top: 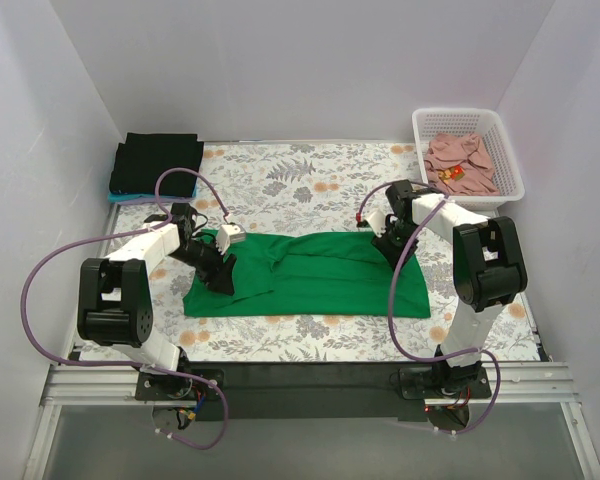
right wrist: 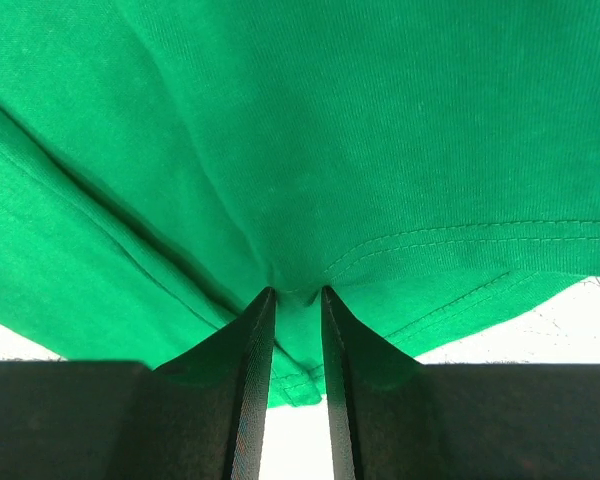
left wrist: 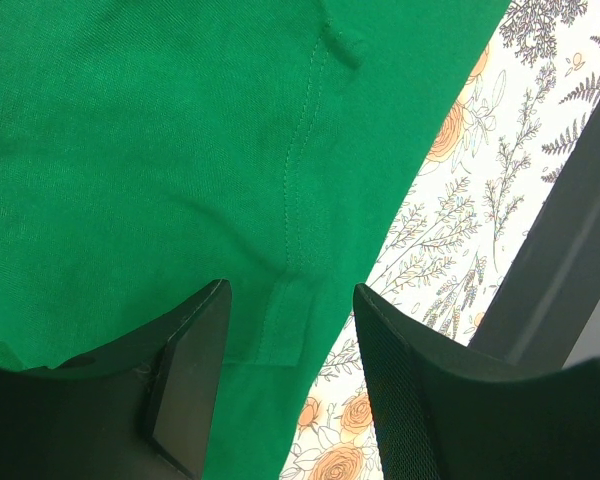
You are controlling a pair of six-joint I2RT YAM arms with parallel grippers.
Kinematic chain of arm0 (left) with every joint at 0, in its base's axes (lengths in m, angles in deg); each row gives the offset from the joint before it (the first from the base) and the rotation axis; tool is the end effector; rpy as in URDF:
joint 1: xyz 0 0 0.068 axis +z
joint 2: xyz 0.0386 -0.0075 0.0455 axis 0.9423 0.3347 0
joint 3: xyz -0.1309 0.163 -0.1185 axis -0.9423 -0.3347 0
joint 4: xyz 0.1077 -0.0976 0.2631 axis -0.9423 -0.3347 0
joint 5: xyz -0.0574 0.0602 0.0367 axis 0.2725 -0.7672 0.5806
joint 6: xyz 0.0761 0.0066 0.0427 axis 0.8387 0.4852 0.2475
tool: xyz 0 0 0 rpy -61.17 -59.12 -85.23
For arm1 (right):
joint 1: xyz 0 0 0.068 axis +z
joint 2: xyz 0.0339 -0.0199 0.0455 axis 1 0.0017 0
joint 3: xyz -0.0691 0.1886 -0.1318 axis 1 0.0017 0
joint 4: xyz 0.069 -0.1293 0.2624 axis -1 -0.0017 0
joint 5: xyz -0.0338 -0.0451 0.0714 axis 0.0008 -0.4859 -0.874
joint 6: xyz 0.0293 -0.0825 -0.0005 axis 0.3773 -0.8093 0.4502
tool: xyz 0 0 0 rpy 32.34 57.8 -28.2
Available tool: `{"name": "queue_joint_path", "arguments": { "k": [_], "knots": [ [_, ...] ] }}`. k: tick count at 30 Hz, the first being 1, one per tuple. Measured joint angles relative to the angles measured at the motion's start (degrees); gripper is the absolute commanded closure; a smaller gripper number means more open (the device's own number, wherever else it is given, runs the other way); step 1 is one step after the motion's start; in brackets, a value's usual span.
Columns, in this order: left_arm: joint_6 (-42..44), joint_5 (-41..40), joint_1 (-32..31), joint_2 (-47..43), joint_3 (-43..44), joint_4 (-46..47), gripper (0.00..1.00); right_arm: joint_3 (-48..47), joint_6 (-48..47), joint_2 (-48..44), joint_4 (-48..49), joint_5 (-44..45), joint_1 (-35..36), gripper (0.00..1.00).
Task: Fold and stack the t-shirts
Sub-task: Fold the tshirt
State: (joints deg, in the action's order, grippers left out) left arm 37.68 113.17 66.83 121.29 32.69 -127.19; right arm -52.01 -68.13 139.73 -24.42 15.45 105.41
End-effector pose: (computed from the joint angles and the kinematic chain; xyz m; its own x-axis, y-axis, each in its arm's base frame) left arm 0.2830 -0.0688 0.0895 -0.9663 0.2205 -0.1327 0.2533 0.7247 -0.6408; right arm 0.3487 0.1060 0.0671 -0.5861 -0.7931 -0.1656 -0.8058 0.5919 0.0169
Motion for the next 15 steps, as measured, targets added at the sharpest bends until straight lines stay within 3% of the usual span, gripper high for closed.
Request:
{"name": "queue_joint_path", "arguments": {
  "k": [15],
  "knots": [
    [0.02, 0.0, 0.0, 0.0, 0.0, 0.0, 0.48, -3.39, 0.0, 0.44, -1.99, -1.57, 0.0, 0.72]
  ]
}}
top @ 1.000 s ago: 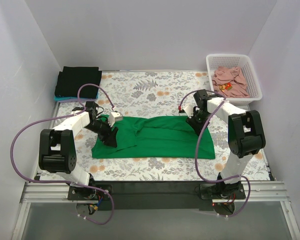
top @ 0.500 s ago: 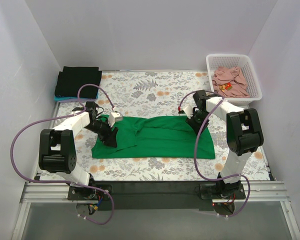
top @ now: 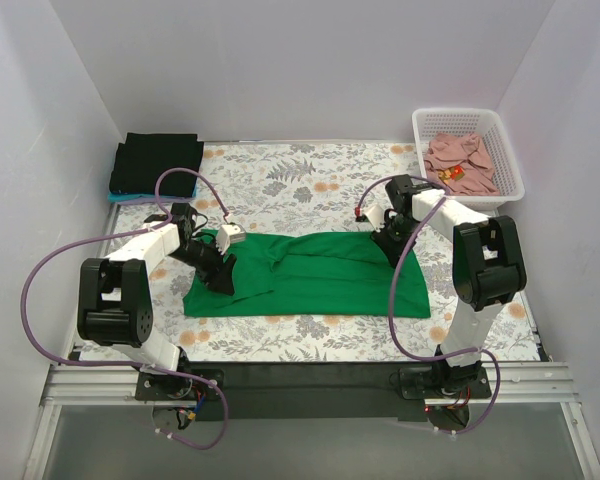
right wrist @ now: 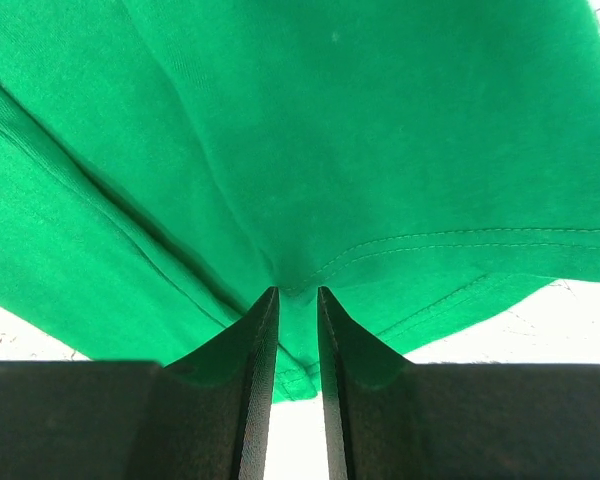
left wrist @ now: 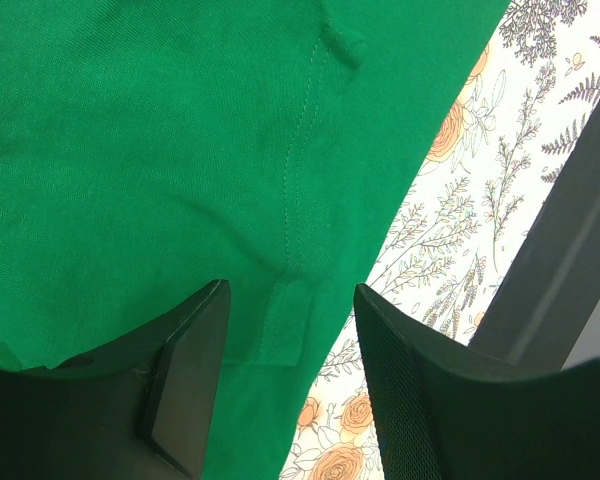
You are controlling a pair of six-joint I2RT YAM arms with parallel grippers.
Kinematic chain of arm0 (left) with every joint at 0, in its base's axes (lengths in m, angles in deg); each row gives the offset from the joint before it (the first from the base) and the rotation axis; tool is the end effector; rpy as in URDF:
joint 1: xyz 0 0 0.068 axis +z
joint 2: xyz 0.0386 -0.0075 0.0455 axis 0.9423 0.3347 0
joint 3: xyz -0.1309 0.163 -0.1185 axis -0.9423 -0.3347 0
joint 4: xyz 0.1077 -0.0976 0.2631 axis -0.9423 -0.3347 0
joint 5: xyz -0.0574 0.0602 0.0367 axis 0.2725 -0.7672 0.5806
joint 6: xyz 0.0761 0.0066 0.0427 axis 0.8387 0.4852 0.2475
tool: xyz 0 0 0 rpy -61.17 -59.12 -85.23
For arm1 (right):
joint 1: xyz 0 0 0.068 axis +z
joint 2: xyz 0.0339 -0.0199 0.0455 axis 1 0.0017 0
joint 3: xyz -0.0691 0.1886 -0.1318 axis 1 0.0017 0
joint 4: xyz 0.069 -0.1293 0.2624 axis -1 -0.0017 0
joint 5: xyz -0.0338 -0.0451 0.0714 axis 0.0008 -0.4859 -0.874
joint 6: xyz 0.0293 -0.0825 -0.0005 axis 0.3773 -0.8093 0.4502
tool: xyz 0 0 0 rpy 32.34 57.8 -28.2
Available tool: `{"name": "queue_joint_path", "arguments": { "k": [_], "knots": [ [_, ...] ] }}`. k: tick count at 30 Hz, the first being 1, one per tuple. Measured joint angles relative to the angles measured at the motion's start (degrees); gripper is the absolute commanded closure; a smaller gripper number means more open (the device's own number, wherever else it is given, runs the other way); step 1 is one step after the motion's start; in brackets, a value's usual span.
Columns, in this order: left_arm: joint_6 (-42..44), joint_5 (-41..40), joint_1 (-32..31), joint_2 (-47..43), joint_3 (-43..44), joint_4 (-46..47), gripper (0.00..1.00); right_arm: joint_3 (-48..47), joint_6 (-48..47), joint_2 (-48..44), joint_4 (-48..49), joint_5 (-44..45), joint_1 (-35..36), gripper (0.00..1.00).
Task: Fold and stack the t-shirts
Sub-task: Fold the tshirt
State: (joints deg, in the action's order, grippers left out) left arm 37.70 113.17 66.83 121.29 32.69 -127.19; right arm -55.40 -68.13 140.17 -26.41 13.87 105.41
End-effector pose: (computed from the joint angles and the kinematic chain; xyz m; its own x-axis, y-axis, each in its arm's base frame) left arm 0.2830 -0.0688 0.0895 -0.9662 0.2207 -0.1329 0.2537 0.7246 -0.6408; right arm 0.3577 0.1107 0.0812 -0.5817 -0.7897 -0.1951 -0.8081 0.5884 0.0280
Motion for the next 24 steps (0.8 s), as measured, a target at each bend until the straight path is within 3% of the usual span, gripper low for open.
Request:
{"name": "queue_joint_path", "arguments": {
  "k": [7, 13, 24],
  "knots": [
    [-0.02, 0.02, 0.0, 0.0, 0.0, 0.0, 0.48, 0.17, 0.0, 0.26, -0.11, -0.15, 0.0, 0.77],
    [0.0, 0.0, 0.0, 0.0, 0.0, -0.02, 0.48, 0.17, 0.0, 1.01, 0.04, -0.11, 0.0, 0.98],
    [0.0, -0.02, 0.0, 0.0, 0.0, 0.0, 0.47, 0.37, -1.18, -1.09, -0.02, 1.2, -0.33, 0.99]
  ]
}}
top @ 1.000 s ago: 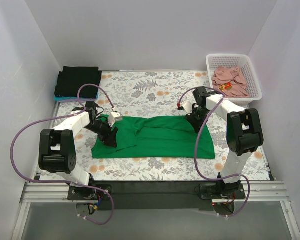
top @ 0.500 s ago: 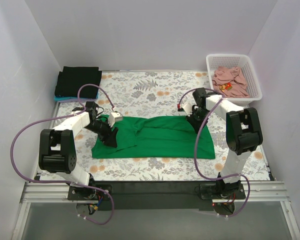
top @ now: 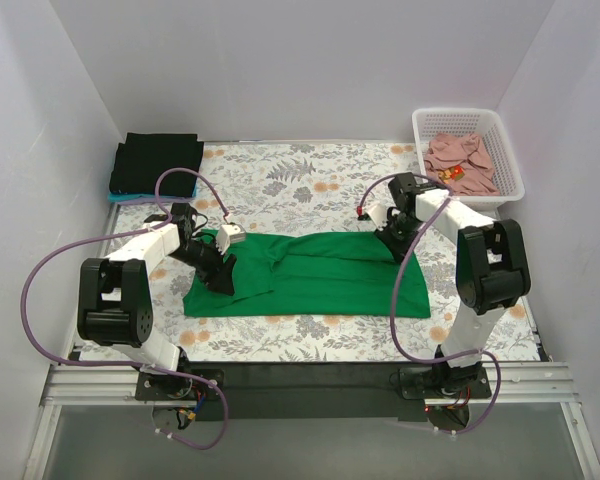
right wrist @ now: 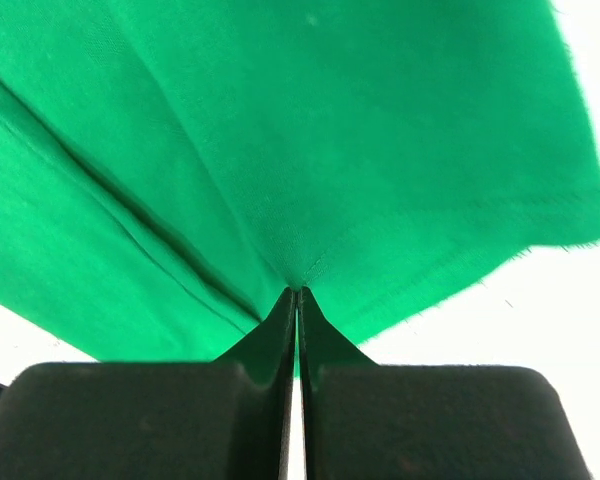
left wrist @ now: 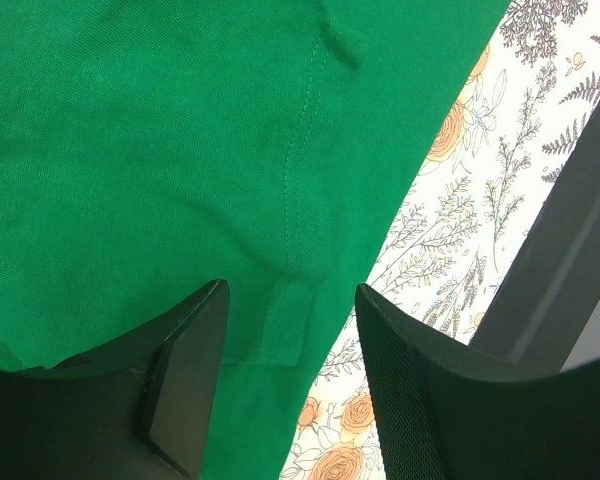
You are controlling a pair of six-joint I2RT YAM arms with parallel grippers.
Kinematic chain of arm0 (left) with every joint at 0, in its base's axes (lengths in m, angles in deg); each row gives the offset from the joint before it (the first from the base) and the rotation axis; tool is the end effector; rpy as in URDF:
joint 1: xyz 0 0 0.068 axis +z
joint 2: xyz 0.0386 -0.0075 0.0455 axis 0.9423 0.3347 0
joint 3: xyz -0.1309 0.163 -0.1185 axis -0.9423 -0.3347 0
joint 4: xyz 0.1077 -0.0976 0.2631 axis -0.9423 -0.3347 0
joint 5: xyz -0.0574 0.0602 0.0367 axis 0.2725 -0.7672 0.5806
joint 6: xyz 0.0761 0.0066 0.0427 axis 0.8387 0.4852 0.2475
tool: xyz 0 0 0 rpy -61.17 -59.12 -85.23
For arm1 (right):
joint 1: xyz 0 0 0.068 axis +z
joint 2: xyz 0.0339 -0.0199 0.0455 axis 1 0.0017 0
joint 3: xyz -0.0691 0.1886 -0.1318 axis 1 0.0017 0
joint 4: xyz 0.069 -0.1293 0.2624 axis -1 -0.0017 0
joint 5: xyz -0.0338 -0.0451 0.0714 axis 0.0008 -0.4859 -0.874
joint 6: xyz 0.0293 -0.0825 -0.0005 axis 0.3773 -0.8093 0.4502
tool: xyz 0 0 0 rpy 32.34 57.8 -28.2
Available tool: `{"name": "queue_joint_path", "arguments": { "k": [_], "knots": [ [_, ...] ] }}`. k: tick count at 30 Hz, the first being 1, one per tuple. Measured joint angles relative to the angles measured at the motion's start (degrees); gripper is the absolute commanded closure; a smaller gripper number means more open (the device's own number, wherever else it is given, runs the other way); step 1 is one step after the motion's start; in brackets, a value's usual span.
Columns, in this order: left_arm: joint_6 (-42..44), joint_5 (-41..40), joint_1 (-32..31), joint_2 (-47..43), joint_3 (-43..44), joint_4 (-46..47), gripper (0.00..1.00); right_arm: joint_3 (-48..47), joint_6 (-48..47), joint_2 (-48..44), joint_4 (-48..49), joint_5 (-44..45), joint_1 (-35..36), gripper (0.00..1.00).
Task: Fold and stack the t-shirts
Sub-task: Fold the tshirt
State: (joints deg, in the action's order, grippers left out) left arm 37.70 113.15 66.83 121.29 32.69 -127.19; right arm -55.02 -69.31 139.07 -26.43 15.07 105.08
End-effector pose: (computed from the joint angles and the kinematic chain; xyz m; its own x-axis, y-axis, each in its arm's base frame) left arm 0.2830 -0.0688 0.0895 -0.9662 0.2208 -0.1328 0.2537 0.7249 -0.6405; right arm 0.3576 0.1068 0.0858 -0.5686 -0.7999 -0.1920 -0.8151 0.5794 0.0002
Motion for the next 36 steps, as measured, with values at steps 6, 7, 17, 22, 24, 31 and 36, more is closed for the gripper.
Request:
{"name": "queue_joint_path", "arguments": {
  "k": [6, 7, 17, 22, 24, 31, 36],
  "knots": [
    [-0.04, -0.33, 0.0, 0.0, 0.0, 0.0, 0.49, 0.02, -1.9, -3.15, -0.15, 1.4, -1.14, 0.99],
    [-0.13, -0.5, 0.0, 0.02, 0.0, 0.0, 0.51, 0.02, -2.16, -3.19, -0.15, 1.68, -1.29, 0.99],
    [-0.17, -1.92, 0.0, 1.51, 0.02, -1.25, 0.99, 1.42, -5.22, -3.19, -0.5, 4.81, -1.84, 0.99],
    [0.42, -2.14, 0.0, 1.51, 0.02, -1.77, 1.0, 1.38, -6.08, -3.19, -0.63, 5.35, -2.56, 0.99],
    [0.7, -2.21, 0.0, 1.51, 0.02, -2.34, 1.0, 1.36, -6.29, -3.19, -0.9, 5.35, -2.69, 0.99],
    [1.46, -2.71, 0.0, 1.51, 0.02, -3.5, 1.0, 1.4, -6.84, -3.48, -2.91, 4.22, -2.69, 0.99],
    [2.01, -2.99, 0.0, 1.51, 0.02, -4.39, 1.0, 2.54, -7.23, -6.03, -4.87, 2.08, -2.69, 0.99]
  ]
}}
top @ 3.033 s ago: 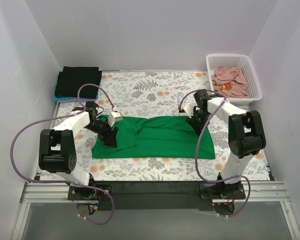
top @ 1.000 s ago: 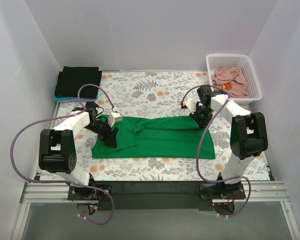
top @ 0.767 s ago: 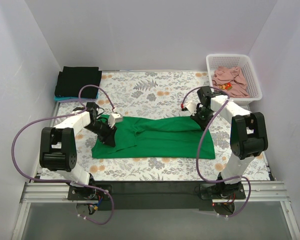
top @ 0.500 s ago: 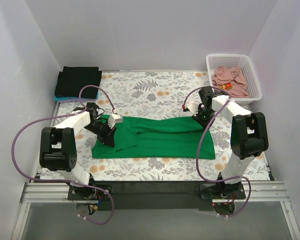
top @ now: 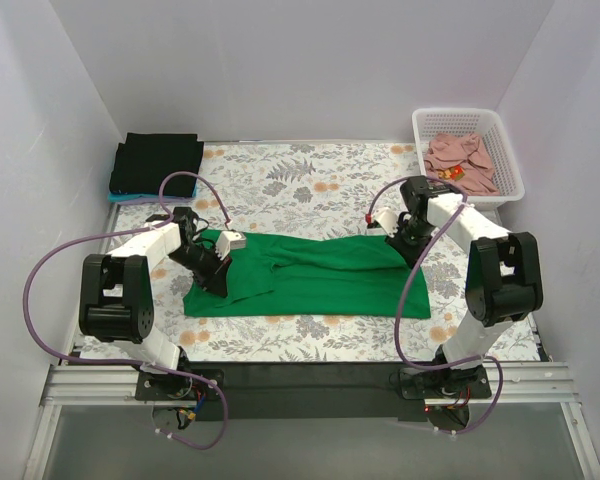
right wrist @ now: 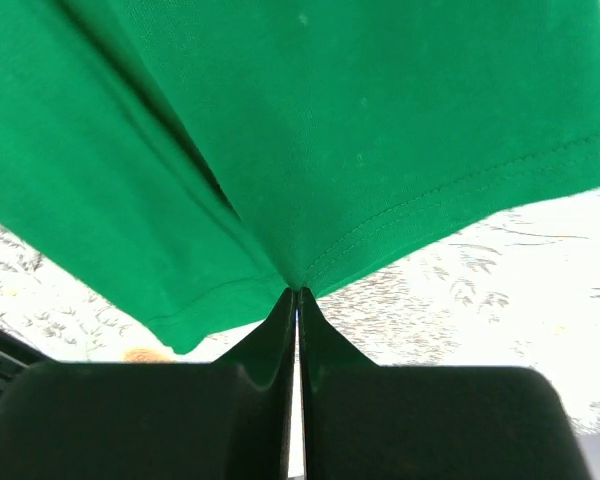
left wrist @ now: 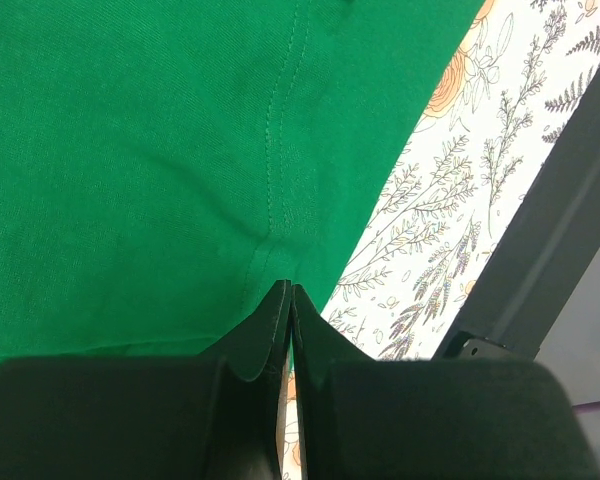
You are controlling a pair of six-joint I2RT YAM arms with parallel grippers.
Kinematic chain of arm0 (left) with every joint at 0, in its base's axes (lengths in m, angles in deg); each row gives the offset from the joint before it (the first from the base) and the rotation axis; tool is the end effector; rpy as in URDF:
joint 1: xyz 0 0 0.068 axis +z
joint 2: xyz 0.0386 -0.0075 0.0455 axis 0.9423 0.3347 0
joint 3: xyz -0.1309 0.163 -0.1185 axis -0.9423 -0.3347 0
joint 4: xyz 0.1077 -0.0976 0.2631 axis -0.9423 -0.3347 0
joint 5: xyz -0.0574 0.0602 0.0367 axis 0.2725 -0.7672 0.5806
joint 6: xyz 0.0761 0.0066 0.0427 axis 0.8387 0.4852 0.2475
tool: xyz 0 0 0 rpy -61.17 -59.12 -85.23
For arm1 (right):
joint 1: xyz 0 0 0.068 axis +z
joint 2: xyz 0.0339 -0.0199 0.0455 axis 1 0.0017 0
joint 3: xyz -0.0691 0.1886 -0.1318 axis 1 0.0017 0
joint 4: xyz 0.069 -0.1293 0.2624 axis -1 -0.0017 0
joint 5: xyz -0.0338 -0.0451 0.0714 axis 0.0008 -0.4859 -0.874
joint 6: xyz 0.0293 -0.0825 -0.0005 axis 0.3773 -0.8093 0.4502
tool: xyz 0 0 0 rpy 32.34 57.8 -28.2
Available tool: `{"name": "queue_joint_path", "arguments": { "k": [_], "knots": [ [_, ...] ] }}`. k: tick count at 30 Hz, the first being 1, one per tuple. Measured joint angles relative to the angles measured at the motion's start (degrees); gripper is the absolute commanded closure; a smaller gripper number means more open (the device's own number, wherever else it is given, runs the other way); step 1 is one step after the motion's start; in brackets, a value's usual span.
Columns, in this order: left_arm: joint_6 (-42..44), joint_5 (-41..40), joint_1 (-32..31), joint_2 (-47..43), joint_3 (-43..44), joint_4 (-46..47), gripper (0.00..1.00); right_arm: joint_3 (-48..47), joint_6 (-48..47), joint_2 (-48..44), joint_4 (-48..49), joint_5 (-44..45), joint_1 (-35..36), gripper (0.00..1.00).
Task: Fold and stack the t-shirts
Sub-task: Fold the tshirt
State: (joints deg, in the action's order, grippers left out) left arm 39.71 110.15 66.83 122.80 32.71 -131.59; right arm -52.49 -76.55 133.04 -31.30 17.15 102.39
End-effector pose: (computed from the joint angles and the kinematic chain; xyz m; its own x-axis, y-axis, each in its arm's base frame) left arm 0.2721 -0.0649 0.0807 -0.9659 0.2548 -0.0450 0.2273 0.7527 -0.6179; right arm 0.3418 0.0825 0.1066 -0.5084 -0.8482 -0.1486 -0.8549 0.5179 -0.0315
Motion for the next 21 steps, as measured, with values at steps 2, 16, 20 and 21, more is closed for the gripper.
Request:
{"name": "queue_joint_path", "arguments": {
  "k": [2, 16, 20, 21],
  "knots": [
    [0.0, 0.0, 0.0, 0.04, 0.0, -0.11, 1.0, 1.49, -0.2, -0.85, -0.35, -0.5, 0.0, 0.99],
    [0.2, -0.44, 0.0, 0.52, -0.02, -0.57, 1.0, 2.84, -0.39, -0.9, -2.16, -1.25, -0.15, 0.99],
    [0.37, -0.52, 0.0, 0.52, -0.02, -0.59, 1.0, 2.12, -0.39, -1.57, -3.32, -1.55, -0.15, 0.99],
    [0.42, -0.57, 0.0, 0.52, -0.02, -0.59, 1.0, 2.23, -0.44, -1.81, -3.45, -1.66, -0.15, 0.99]
  ]
}}
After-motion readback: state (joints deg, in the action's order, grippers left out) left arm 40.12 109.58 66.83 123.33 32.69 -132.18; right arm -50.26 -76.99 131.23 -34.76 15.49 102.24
